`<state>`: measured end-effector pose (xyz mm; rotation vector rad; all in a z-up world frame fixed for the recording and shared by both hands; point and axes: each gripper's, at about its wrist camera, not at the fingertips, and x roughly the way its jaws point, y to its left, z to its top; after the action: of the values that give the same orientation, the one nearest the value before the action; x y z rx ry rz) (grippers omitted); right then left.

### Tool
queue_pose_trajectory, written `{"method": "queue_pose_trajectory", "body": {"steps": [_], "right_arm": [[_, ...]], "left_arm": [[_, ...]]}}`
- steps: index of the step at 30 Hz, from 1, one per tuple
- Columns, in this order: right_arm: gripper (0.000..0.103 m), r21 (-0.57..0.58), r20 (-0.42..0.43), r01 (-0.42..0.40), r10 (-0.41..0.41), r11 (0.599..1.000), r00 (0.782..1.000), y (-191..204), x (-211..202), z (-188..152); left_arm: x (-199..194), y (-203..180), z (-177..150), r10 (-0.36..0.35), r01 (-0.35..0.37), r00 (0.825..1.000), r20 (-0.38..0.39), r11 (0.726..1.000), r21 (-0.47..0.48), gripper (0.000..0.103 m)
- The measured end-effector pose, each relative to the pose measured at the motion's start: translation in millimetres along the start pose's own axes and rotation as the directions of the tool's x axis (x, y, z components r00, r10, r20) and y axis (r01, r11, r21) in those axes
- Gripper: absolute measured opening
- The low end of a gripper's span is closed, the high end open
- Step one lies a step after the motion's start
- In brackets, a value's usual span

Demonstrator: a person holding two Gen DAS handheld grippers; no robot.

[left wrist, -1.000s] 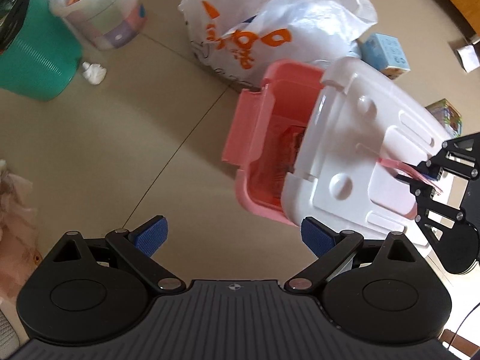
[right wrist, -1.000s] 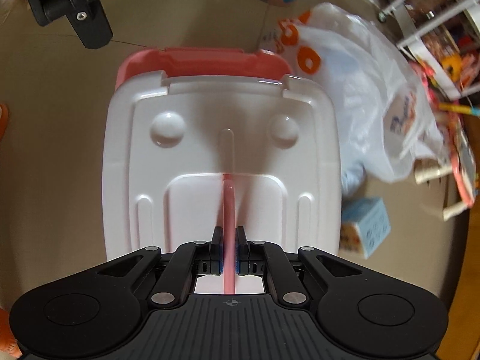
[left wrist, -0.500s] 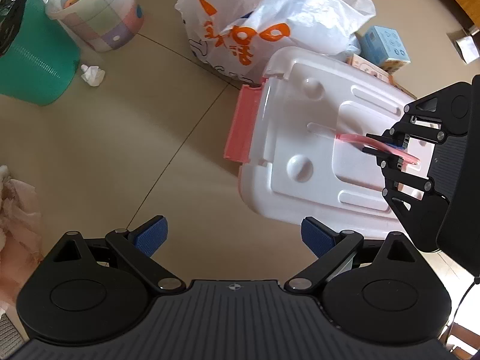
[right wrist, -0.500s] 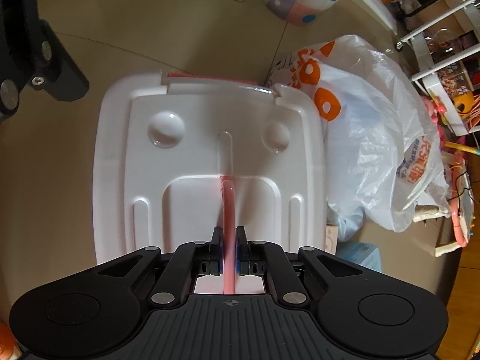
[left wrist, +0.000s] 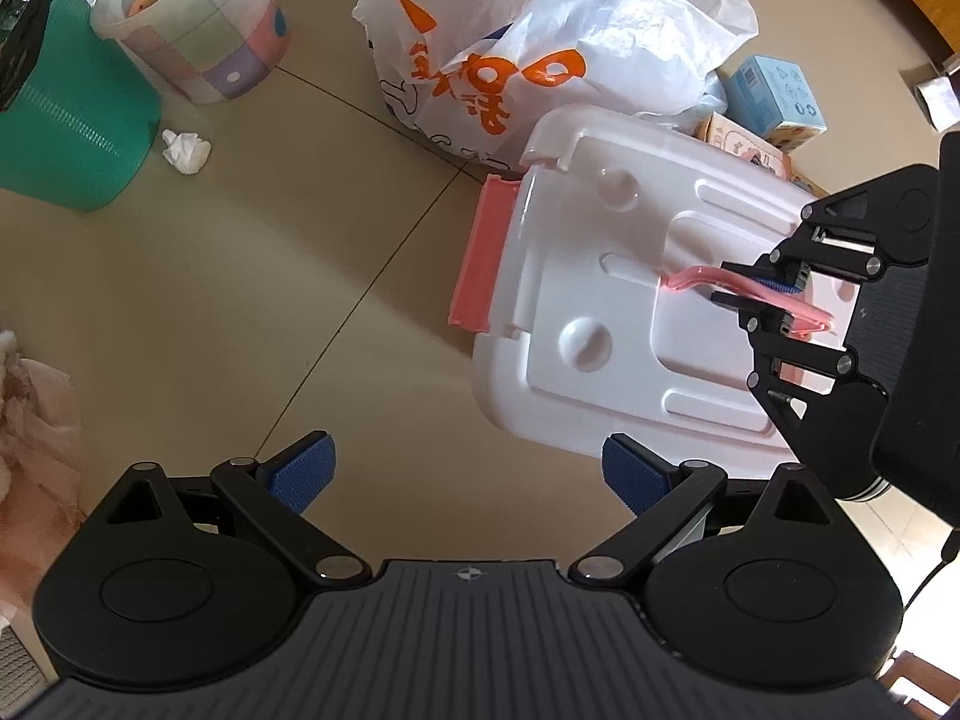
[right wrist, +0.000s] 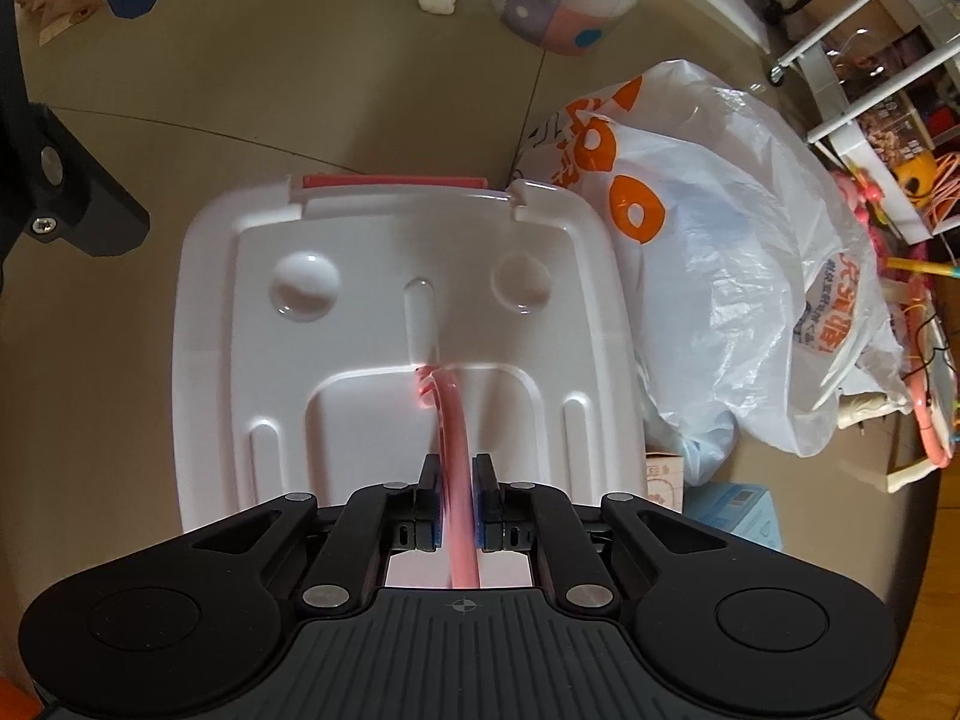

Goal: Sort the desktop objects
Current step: 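Lower the white lid onto the pink bin and open the right tool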

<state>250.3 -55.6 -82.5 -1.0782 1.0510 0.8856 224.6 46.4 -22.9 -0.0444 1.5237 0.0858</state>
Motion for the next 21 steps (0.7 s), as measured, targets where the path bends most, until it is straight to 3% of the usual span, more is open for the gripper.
{"method": "queue_pose_trajectory", "body": {"steps": [13,15,21], "right_arm": [[0.01,0.037,0.007,0.009,-0.01,0.999,1.0,-2.0,-0.9,-1.5],[0.029,0.05,0.013,0.013,-0.014,0.999,1.0,-2.6,-3.7,-2.7],[0.043,0.215,0.077,-0.042,0.026,0.976,0.997,-26.1,-35.7,-20.0]], "left_arm": [[5.9,-0.9,-1.2,0.016,-0.015,1.0,-0.016,1.0,0.005,0.098],[6.1,-2.8,-0.7,0.013,-0.013,1.0,-0.018,1.0,0.002,0.098],[-3.1,-17.9,-0.6,-0.007,0.007,1.0,0.008,1.0,0.023,0.098]]}}
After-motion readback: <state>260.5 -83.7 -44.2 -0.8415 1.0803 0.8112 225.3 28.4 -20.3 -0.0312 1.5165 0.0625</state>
